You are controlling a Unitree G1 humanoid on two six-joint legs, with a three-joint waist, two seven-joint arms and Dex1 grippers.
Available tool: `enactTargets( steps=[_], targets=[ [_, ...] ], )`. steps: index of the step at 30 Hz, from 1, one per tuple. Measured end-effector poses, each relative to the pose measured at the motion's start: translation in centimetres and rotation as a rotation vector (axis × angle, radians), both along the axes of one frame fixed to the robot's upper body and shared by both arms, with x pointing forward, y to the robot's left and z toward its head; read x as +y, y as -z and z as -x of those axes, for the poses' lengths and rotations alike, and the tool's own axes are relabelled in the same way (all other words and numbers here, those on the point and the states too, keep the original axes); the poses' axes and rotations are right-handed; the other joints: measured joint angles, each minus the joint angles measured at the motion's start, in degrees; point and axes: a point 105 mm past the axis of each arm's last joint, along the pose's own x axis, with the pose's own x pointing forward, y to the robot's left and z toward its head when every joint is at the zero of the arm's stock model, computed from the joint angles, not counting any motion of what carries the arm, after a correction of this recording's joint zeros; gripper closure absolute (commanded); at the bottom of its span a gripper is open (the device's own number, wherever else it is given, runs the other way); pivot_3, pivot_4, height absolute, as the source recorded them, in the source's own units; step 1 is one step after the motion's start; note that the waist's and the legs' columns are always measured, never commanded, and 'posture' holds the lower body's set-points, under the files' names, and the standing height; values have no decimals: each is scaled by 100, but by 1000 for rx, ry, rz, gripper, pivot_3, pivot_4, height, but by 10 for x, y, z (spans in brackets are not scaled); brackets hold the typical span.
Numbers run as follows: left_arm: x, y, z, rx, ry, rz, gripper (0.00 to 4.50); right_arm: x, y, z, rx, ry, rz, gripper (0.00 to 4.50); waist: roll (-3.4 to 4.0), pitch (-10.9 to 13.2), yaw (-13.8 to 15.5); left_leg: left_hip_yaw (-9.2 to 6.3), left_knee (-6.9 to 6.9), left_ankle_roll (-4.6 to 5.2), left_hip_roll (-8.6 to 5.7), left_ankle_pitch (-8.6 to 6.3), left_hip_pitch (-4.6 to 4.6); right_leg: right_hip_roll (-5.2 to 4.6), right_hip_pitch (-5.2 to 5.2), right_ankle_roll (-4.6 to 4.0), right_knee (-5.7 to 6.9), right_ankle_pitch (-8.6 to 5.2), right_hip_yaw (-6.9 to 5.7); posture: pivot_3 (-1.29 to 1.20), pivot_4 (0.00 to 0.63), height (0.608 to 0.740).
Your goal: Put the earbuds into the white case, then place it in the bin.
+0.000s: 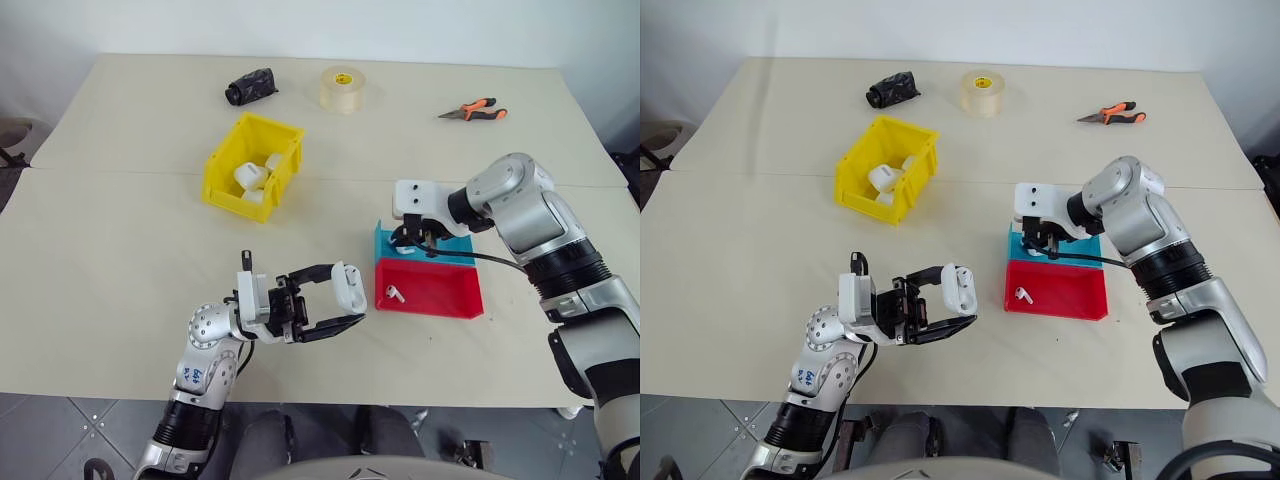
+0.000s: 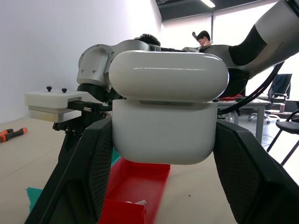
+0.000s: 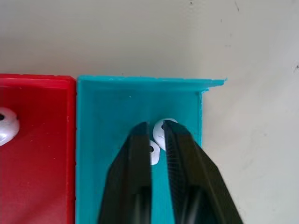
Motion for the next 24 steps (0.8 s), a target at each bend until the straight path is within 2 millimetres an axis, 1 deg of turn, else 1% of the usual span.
enactTargets(
  steps=[4,13,16,23,24],
  targets=[
    [0,0,0,2,-1,1,1527,-1,4,1,11,6,1,3812,0,0,-1,1,0,0,0,0,0,0,0,0,0,0,0,0,150,740],
    [-1,-5,2,-13,1,2,1527,-4,5,-1,-4,-2,16,3812,0,0,-4,0,0,0,0,0,0,0,0,0,0,0,0,0,150,740],
    [-1,-5,1,-9,-5,5,1527,-2,4,0,-3,-21,20,3261,0,0,-3,0,0,0,0,0,0,0,0,0,0,0,0,0,150,740],
    [-1,-5,0,0,-17,8,1527,-2,0,1,6,-22,17,912,0,0,0,0,0,0,0,0,0,0,0,0,0,0,0,0,150,740],
    [0,-4,1,4,-18,7,1527,-4,0,1,13,-17,19,912,0,0,3,0,0,0,0,0,0,0,0,0,0,0,0,0,150,740]
  ],
)
